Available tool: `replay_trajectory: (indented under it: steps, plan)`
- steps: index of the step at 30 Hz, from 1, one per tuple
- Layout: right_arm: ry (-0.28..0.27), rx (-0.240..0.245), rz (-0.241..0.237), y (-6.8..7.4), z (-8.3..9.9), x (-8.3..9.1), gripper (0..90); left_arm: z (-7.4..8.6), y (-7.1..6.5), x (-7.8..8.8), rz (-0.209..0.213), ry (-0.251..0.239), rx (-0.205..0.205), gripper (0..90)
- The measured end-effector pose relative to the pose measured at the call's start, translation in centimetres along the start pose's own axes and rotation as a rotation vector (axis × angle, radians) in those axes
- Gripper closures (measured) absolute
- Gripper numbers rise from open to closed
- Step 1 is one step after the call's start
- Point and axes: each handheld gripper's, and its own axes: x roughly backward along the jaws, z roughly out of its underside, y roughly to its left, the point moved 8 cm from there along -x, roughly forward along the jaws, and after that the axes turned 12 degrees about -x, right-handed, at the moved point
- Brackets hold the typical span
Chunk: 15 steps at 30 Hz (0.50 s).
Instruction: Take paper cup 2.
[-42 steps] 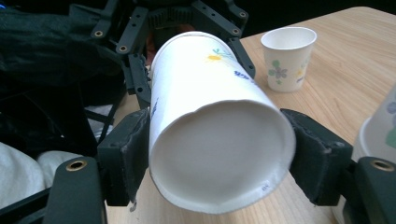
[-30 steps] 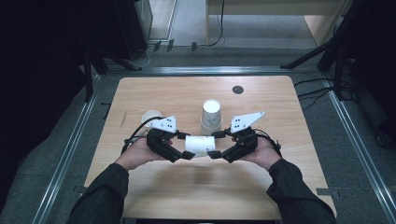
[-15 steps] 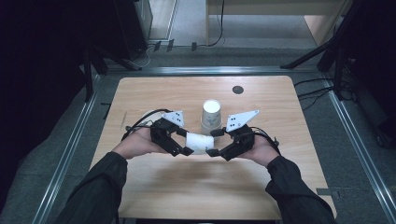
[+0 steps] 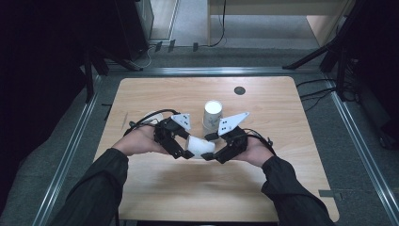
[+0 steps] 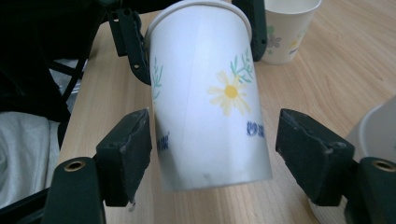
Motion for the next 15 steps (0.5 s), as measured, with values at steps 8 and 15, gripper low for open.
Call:
replay_trajectory:
  steps: [8, 15]
  plan:
    - [0.032, 0.012, -0.011, 0.18, 0.33, -0.67, 31.1, -0.28, -0.13, -0.33, 0.005, 0.004, -0.013, 26.2]
    - [0.036, 0.026, -0.013, 0.25, 0.4, -0.6, 33.8, -0.32, -0.16, -0.32, 0.007, -0.011, -0.016, 25.8]
